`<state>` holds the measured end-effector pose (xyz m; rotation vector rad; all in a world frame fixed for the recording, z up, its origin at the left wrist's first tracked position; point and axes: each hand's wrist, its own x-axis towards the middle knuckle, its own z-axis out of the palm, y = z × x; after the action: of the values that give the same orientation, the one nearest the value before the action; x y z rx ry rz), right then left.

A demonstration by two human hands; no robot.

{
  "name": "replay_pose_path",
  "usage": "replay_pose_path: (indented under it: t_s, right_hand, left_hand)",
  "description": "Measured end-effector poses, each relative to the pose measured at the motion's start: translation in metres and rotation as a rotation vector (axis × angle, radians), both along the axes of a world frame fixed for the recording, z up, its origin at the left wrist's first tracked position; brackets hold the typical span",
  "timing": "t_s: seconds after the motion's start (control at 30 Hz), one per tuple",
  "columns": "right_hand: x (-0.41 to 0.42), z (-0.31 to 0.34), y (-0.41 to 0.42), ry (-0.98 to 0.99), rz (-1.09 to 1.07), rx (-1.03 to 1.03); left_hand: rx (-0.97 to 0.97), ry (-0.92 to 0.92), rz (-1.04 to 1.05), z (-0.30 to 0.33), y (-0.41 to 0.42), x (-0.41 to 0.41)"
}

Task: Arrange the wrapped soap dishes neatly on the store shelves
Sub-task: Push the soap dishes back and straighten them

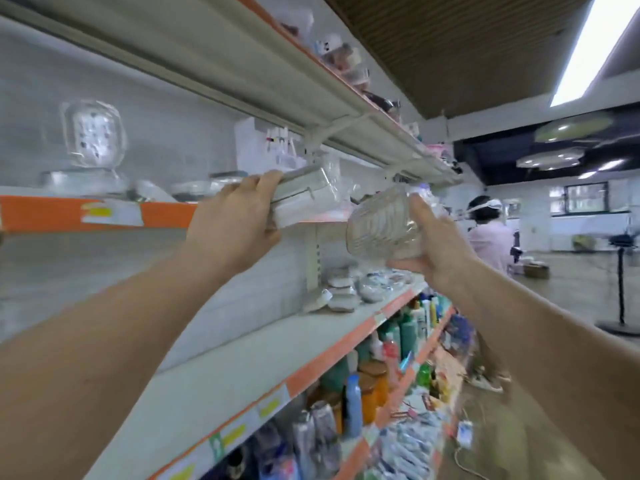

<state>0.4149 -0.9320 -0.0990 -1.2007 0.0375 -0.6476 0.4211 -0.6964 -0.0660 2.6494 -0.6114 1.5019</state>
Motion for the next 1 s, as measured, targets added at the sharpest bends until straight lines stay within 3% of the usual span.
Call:
replay_pose_path:
  t_s: [0.1,0.2,0.53,1.0]
  right_hand:
    - [0.035,-0.031,-0.061,0.011,0.175,0.26]
    - [0.068,-0.059,-0.102,0.037,0.163,0.372]
    - [0.215,-0.128,-0.205,0.239,-0.024,0.411]
    - [0.515,-0.11,-0.31,0.235,0.074,0.459]
  left_hand:
    - [-0.02,0.12,-0.024,-0.024,-0.056,0.036]
    - [-0.05,0.212,-0.028,-0.046,-0.095,0.076]
    - [0.038,0.285,0.015,-0.107,-0.181,0.266]
    - [0.169,0.17,0.115,-0.116,-0.292,0.528]
